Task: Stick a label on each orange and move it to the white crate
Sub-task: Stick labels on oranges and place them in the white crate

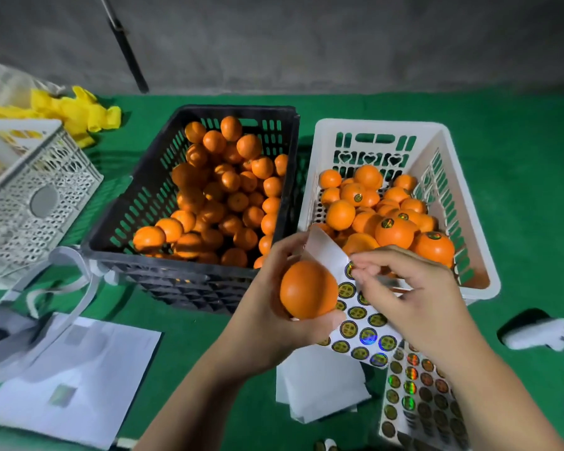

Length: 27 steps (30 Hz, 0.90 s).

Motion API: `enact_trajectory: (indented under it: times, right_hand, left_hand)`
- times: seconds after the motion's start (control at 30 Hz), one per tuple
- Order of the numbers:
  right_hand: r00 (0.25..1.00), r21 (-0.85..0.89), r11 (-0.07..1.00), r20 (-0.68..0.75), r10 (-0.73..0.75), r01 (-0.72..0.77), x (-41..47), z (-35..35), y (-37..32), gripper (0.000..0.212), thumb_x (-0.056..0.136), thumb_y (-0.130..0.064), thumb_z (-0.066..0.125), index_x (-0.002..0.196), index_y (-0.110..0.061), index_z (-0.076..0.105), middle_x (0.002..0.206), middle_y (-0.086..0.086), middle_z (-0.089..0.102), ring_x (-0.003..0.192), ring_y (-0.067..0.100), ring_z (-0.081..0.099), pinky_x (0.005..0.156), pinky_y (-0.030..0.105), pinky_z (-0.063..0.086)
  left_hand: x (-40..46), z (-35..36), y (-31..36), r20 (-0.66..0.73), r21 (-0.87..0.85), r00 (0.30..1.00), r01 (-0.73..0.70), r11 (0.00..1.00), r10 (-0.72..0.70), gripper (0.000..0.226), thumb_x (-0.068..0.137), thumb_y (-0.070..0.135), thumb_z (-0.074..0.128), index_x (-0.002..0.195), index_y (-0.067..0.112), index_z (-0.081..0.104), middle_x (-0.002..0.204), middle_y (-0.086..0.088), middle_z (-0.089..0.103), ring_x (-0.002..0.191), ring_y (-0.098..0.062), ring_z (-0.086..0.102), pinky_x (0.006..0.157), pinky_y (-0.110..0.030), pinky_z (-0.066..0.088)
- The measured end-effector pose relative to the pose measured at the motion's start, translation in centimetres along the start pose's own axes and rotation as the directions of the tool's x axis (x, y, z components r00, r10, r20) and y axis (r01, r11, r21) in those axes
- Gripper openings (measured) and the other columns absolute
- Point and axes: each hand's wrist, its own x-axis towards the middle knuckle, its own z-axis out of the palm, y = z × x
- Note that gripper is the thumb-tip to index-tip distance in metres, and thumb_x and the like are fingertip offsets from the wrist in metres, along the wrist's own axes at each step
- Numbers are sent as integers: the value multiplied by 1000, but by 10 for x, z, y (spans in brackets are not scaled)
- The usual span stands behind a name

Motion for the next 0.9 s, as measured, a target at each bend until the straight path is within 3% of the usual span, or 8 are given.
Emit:
enact_trajectory:
  times: [0.1,0.17,0.27,0.4,0.53,0.67,0.77,0.9]
  right_hand:
    - [995,-29,1000,104,0,3,-2,-8,0,30,88,-50,80,116,-42,75,98,-15,69,93,9,70,84,28,56]
    - [995,-8,1000,102,-12,13,-3,-10,0,25,88,-41,81,113,-44,77,94,-13,71,89,8,71,82,29,56]
    - [996,6,1000,87,-13,12,-2,-12,-4,25,91,-25,74,106,-45,75,91,-12,72,84,5,69,78,19,53]
    - [995,-148,986,85,-60,72,-3,-16,-3,15,97,-20,67,96,-19,82,77,-4,69,72,15,64,66,36,52]
    - [996,-123,990,75,-53,62,-4,-16,-6,26,92,-37,75,96,-12,80,78,-4,66,75,14,63,70,32,51]
    - [996,-6,1000,85,-3,3,-4,-14,-9,13,94,-26,71,99,-20,81,78,-10,68,75,6,64,71,19,49]
    - [990,77,996,136,23,-34,-5,-13,-10,17,99,-19,65,102,-27,80,72,-17,63,66,-1,56,65,8,40]
    - [988,178,975,109,112,-131,-7,-15,-7,30,103,-34,58,85,-18,75,58,-4,50,55,1,41,51,17,34]
  left_hand:
    - [-2,4,5,15,7,1000,-27,1000,27,91,71,35,93,148,43,45,145,10,56,124,-18,66,92,-44,63]
    - [-2,5,7,41,7,998,-47,999,46,87,74,29,93,146,45,46,142,16,58,124,-18,67,92,-42,63]
    - [-3,7,12,62,24,996,-62,998,60,88,77,24,93,147,46,44,137,21,59,123,-16,67,93,-44,63]
    - [-4,10,15,78,31,993,-96,995,94,90,80,15,93,149,43,43,137,27,57,124,-8,65,91,-27,59]
    - [-4,13,14,72,33,989,-131,991,128,89,81,10,92,148,42,43,135,31,57,122,-1,64,87,-13,54]
    - [-3,14,16,77,51,987,-143,988,138,89,81,12,92,148,45,43,135,33,56,125,0,62,88,-12,52]
    - [-1,13,17,88,41,986,-144,989,140,89,81,10,91,149,43,44,137,29,57,126,-3,62,90,-16,54]
    - [1,10,17,87,28,988,-133,991,130,88,80,12,91,149,42,45,140,22,58,128,-11,63,94,-26,58]
